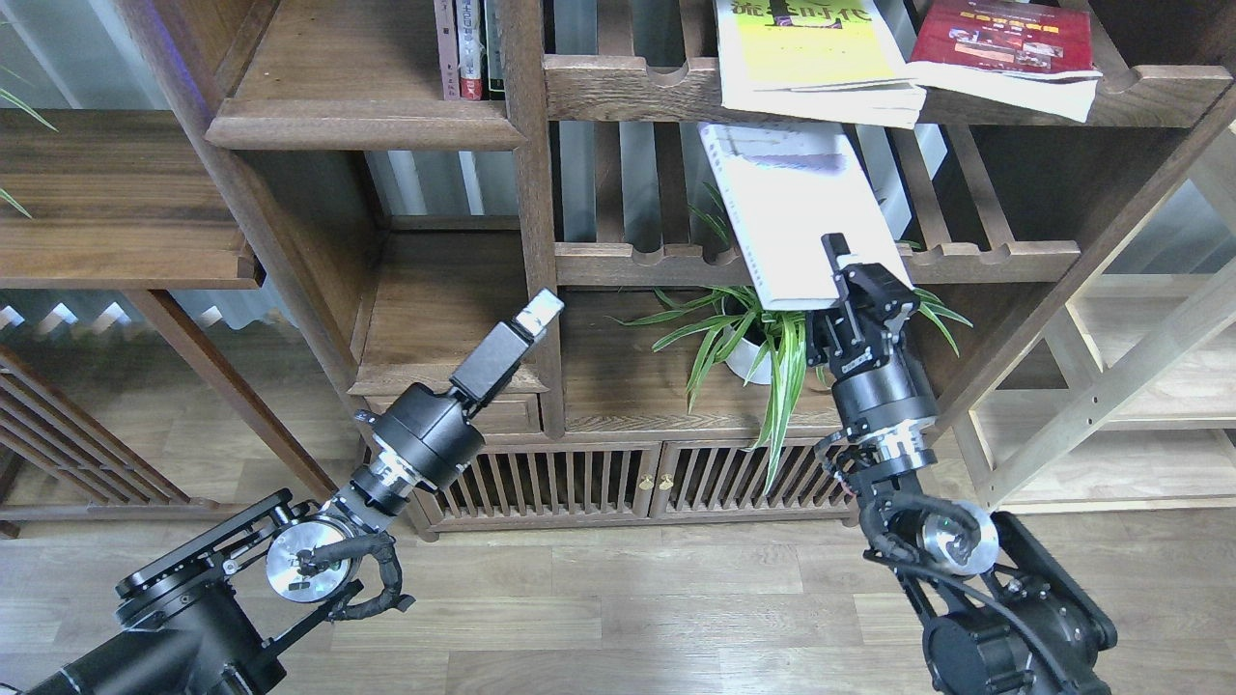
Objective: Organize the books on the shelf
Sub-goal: 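Pull the white book down off the shelf with the right gripper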
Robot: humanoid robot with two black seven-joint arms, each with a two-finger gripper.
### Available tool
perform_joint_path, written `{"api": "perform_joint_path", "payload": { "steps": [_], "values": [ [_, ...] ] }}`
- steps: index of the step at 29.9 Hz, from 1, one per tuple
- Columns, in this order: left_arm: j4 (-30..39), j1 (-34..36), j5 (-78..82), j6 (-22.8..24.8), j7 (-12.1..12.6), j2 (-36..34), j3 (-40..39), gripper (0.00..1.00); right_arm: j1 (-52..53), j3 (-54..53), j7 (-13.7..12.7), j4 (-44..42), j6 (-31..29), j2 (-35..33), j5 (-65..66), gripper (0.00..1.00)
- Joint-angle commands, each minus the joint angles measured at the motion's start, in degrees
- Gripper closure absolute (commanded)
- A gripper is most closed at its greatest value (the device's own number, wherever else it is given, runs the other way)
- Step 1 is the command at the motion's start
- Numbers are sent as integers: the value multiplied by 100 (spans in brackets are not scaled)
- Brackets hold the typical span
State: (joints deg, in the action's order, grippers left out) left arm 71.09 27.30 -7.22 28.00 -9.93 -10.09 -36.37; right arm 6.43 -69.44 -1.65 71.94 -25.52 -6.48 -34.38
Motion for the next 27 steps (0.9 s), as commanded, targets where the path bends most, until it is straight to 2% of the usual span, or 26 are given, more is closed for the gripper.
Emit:
{"api": "perform_joint_path", "payload": {
  "steps": [1,16,17,22,27],
  "values": [
    [-122,4,-77,0,368,112,-72,1,-142,395,-2,83,-248,-12,27,94],
    [-412,39,-366,0,412,209,-11,1,-397,1222,7,154,-248,50,317,94],
    [-412,39,-472,0,456,200,16,1,-397,1275,7,154,-248,50,335,93],
    [-421,48,-964,0,1062,183,-19,1,-397,1486,7,154,-248,120,484,92],
    [-412,48,-1097,0,1168,165,-28,2,-397,1741,7,154,-248,138,616,92]
  ]
}}
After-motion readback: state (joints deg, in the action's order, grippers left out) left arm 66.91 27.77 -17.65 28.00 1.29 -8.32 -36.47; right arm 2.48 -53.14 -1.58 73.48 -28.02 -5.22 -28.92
